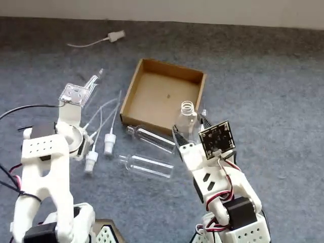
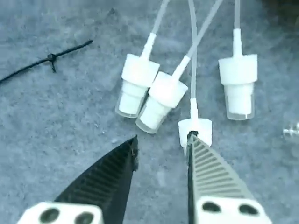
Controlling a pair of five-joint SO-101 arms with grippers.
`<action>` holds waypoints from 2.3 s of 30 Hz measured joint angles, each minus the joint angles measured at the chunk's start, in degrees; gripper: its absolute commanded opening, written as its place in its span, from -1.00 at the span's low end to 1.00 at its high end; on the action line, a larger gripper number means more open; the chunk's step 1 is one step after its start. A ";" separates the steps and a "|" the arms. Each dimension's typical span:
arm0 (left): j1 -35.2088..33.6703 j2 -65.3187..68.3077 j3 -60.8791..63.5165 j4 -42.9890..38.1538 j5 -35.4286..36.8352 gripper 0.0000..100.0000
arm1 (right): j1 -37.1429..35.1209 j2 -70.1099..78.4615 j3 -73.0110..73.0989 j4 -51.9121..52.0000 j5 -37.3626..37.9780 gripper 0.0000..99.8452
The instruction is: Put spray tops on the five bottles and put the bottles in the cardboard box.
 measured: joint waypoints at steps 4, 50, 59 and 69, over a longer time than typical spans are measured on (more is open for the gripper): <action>0.00 0.00 0.00 2.90 -1.14 -0.66 | 0.00 0.00 0.00 0.00 0.00 -0.99; -6.42 -0.09 -21.89 21.19 -4.92 -0.99 | 0.00 0.00 0.00 0.00 0.00 -0.99; -27.87 0.00 -14.95 14.07 -3.16 -0.99 | 0.00 0.00 0.00 0.00 0.00 -0.99; -27.96 0.00 4.84 0.88 32.62 -0.99 | 0.00 0.00 0.00 0.00 0.00 -0.99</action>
